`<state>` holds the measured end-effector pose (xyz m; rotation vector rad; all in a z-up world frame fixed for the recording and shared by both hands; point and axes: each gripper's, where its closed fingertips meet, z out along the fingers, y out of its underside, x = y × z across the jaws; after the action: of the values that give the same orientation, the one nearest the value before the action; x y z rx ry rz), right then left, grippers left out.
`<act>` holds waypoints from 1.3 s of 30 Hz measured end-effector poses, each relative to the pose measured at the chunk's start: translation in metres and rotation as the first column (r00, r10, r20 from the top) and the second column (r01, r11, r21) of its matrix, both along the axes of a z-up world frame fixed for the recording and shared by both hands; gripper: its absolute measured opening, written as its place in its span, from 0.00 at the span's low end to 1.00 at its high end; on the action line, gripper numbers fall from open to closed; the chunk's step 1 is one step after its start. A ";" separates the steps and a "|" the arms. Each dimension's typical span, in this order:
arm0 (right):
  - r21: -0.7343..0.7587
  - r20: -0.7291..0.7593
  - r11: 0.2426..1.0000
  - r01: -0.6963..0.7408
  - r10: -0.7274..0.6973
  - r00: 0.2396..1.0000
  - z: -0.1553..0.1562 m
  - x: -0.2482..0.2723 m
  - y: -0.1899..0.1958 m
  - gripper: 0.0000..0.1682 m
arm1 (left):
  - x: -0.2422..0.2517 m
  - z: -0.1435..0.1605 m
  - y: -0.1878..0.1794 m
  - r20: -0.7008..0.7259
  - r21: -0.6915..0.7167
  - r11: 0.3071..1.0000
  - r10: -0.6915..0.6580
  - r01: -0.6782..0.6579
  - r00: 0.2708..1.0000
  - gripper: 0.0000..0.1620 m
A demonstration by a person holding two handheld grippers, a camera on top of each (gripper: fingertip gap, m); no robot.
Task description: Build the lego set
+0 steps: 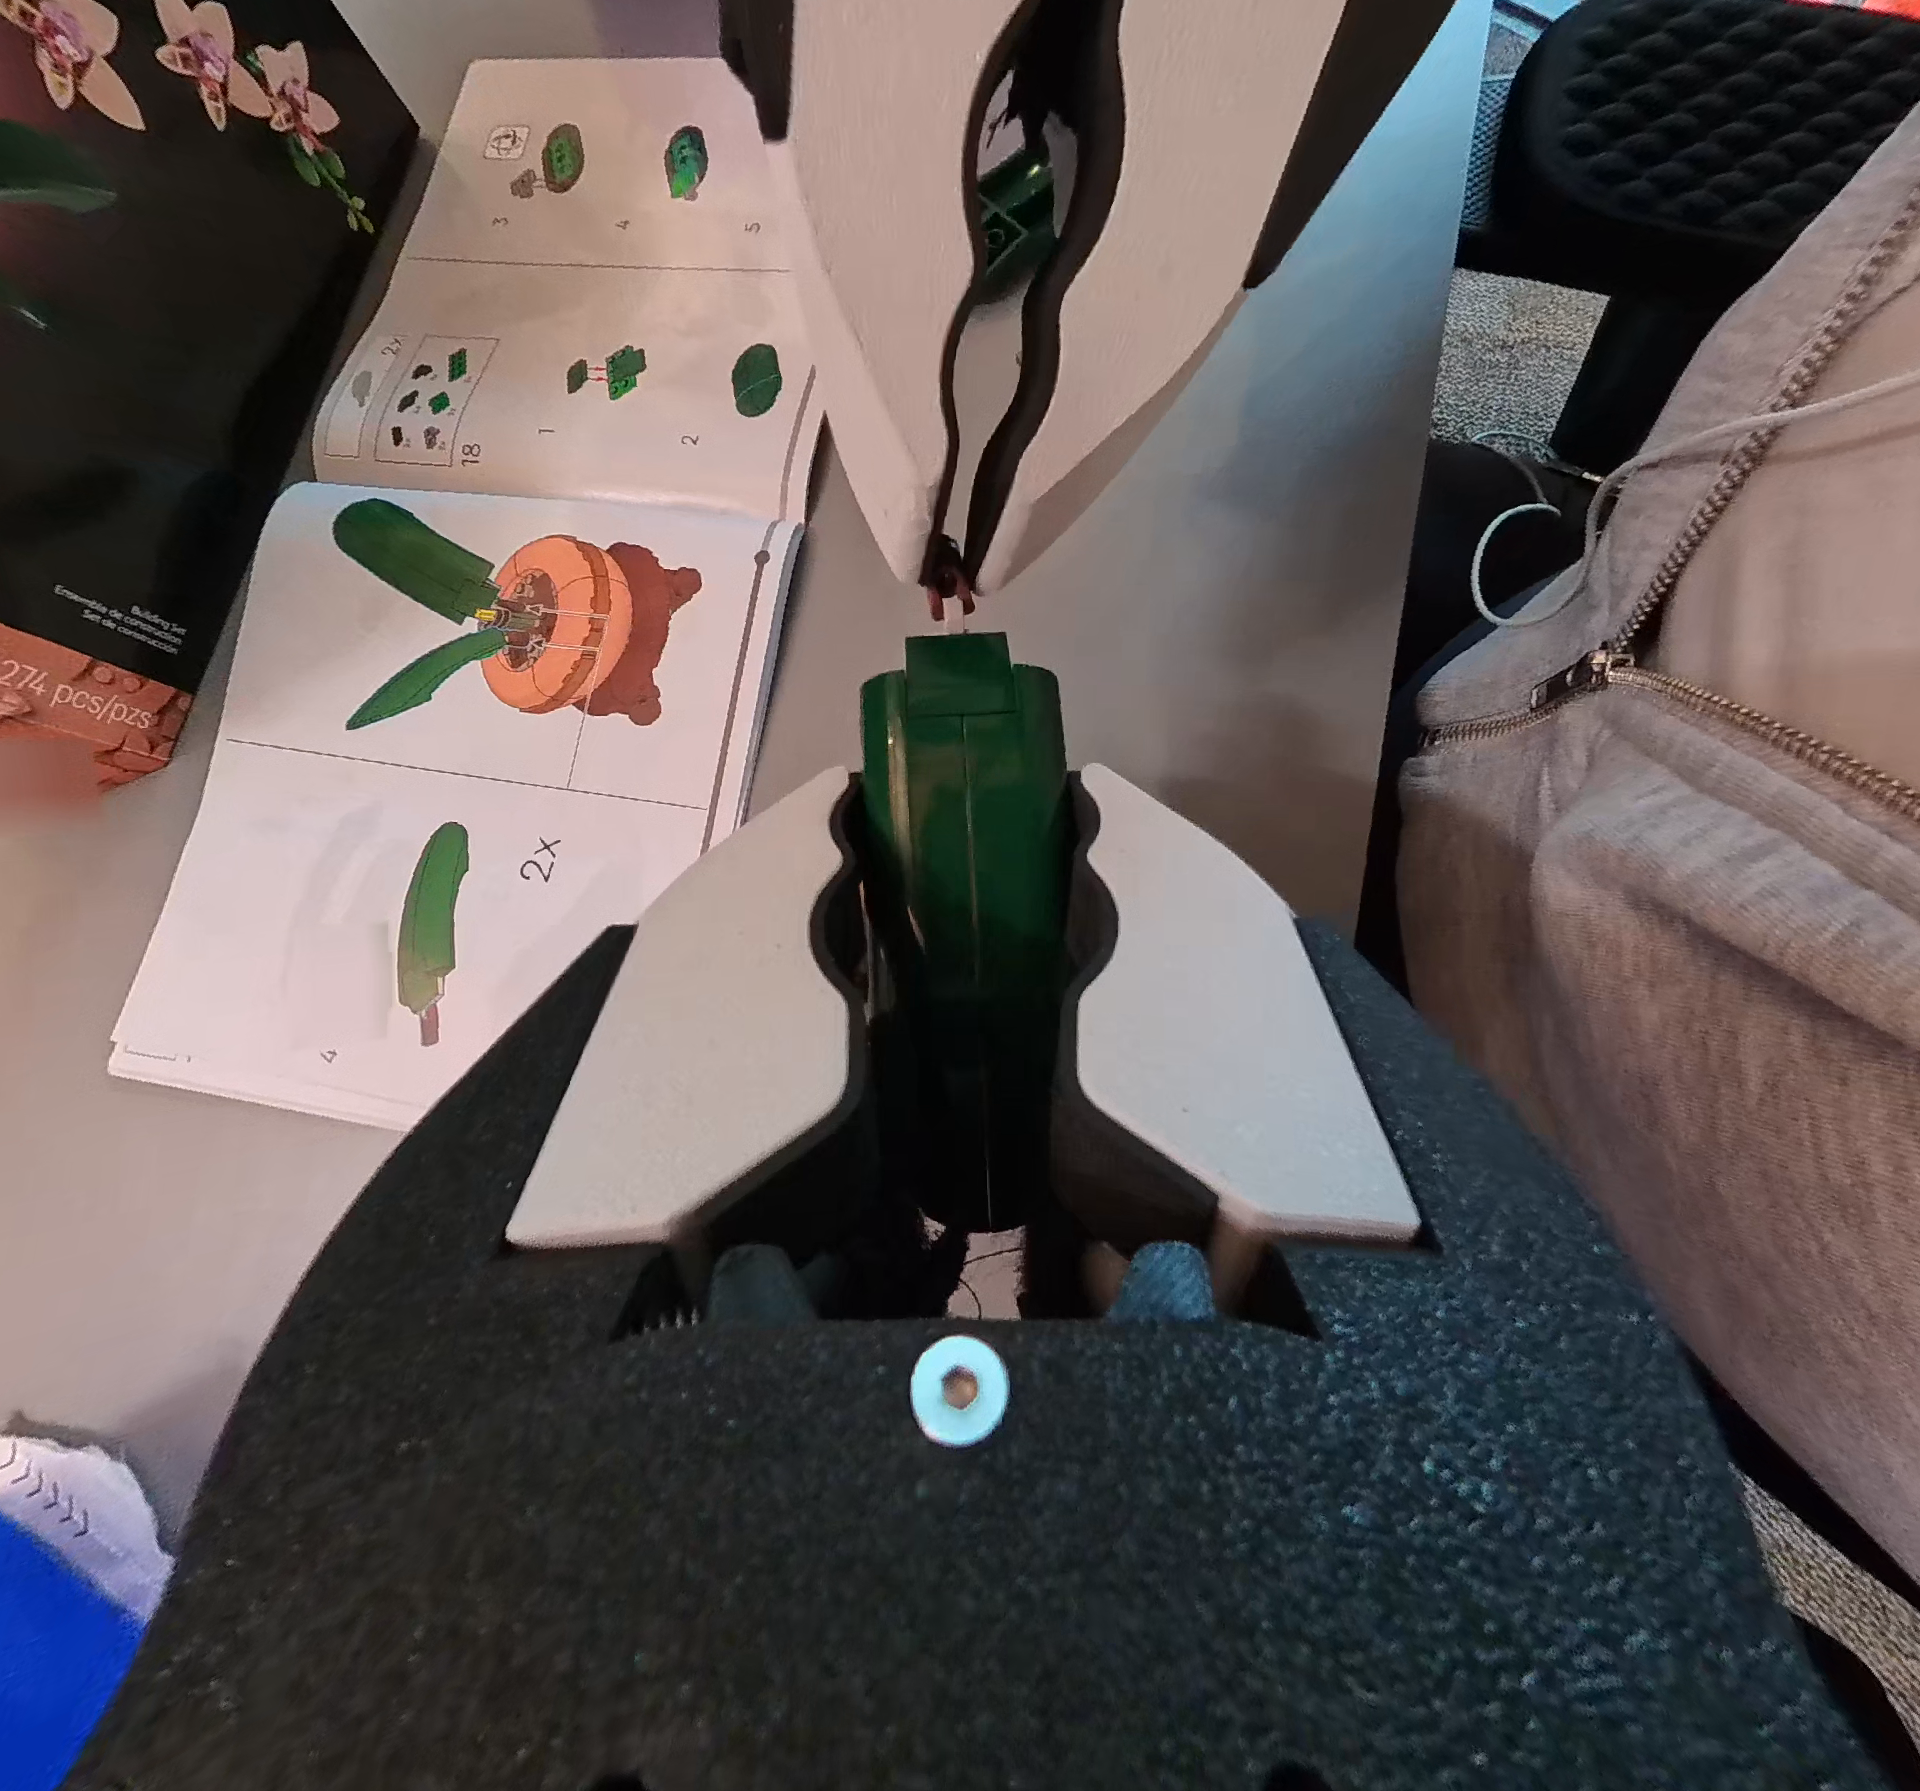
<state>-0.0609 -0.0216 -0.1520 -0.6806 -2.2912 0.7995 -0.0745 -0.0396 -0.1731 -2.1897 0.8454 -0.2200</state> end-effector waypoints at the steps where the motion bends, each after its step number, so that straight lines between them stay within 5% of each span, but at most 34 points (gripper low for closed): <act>1: -0.003 0.002 1.000 0.005 -0.005 1.000 0.000 0.000 0.000 0.03 | 0.000 0.000 0.000 0.002 -0.006 1.000 0.001 -0.001 1.000 0.21; 4: -0.012 0.008 1.000 0.012 -0.012 1.000 -0.001 -0.001 -0.001 0.03 | 0.000 -0.003 -0.001 -0.020 -0.022 1.000 0.012 -0.013 1.000 0.22; 6: -0.199 -0.022 0.975 -0.099 0.097 0.995 0.014 0.003 -0.032 0.00 | 0.001 -0.005 0.004 -0.029 -0.004 1.000 0.024 -0.024 0.999 0.21; 9: 0.064 -0.034 0.996 0.066 -0.064 0.997 0.007 -0.004 0.014 0.00 | 0.005 -0.009 0.002 -0.076 -0.011 1.000 -0.019 0.018 0.997 0.21; 12: -0.115 0.006 0.988 0.103 -0.103 0.995 0.012 0.011 0.027 0.00 | -0.005 0.000 -0.004 0.031 -0.007 0.999 0.035 -0.034 0.999 0.22; 17: -0.165 0.093 0.972 0.166 -0.152 0.984 -0.023 0.015 0.038 0.06 | -0.017 0.008 -0.009 0.077 0.032 0.995 0.087 -0.090 0.993 0.21; 24: -0.055 0.180 0.961 0.272 -0.259 0.949 -0.066 -0.035 0.074 0.12 | -0.029 0.028 -0.009 0.108 0.109 0.987 0.102 -0.114 0.989 0.22; 30: -0.085 0.284 0.967 0.241 -0.208 0.936 -0.081 -0.078 0.094 0.13 | -0.071 0.036 0.004 0.096 0.138 0.968 0.198 -0.210 0.976 0.22; 39: -0.063 0.295 0.971 0.231 -0.203 0.934 -0.090 -0.115 0.118 0.09 | -0.119 -0.001 0.056 0.014 0.051 0.945 0.322 -0.322 0.947 0.22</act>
<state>-0.1759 0.0962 -0.2425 -1.1384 -2.3852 0.7491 -0.1931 0.0160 -0.1745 -2.2377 0.4717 -0.0414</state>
